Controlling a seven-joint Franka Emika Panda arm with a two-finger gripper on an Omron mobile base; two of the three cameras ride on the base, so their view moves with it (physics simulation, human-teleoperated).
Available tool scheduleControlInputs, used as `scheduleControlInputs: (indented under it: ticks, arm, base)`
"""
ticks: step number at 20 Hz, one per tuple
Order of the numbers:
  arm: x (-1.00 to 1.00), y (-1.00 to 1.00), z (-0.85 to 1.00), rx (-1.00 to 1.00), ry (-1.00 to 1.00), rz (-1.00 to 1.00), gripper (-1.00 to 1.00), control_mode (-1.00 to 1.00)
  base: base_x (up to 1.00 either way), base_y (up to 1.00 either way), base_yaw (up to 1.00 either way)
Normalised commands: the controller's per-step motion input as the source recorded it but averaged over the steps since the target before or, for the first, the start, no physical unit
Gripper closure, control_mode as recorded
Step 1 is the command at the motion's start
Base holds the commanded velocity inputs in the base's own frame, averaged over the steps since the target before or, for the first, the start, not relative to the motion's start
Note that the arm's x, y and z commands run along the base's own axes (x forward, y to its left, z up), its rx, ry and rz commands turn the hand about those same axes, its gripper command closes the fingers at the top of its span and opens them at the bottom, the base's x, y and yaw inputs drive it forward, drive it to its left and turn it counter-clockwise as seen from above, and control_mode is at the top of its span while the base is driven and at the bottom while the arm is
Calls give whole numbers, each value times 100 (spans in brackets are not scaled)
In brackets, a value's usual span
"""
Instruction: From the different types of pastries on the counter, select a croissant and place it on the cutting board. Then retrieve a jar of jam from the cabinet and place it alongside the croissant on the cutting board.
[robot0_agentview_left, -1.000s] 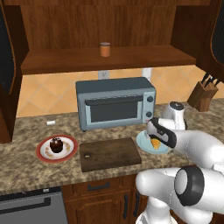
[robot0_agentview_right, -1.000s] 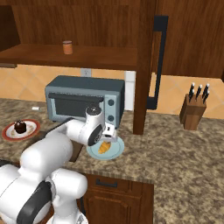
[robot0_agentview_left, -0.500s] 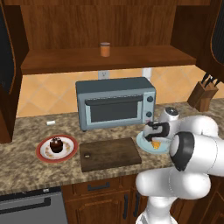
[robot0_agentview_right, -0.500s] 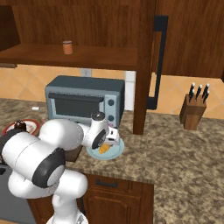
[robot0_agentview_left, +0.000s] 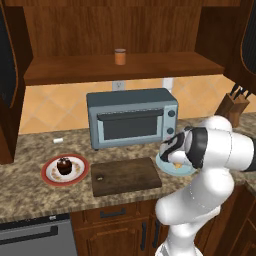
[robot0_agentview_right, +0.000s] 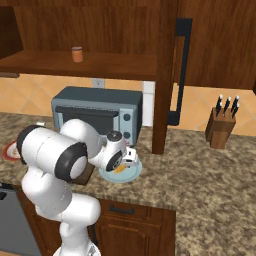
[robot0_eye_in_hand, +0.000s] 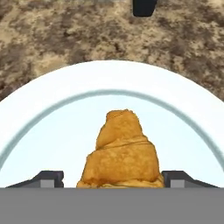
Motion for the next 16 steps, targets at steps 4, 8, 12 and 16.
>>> scheduleControlInputs:
  ticks: [4,8,12,16]
  arm:
    - [2,-1,26,11,2,0,100,-100]
    - [-8,9,51,13,3,0,100,-100]
    - [0,51,64,8,24,0,100,-100]
    - [1,96,43,0,20,0,100,-100]
  base:
    - [0,0,0]
    - [0,0,0]
    - [0,0,0]
    - [0,0,0]
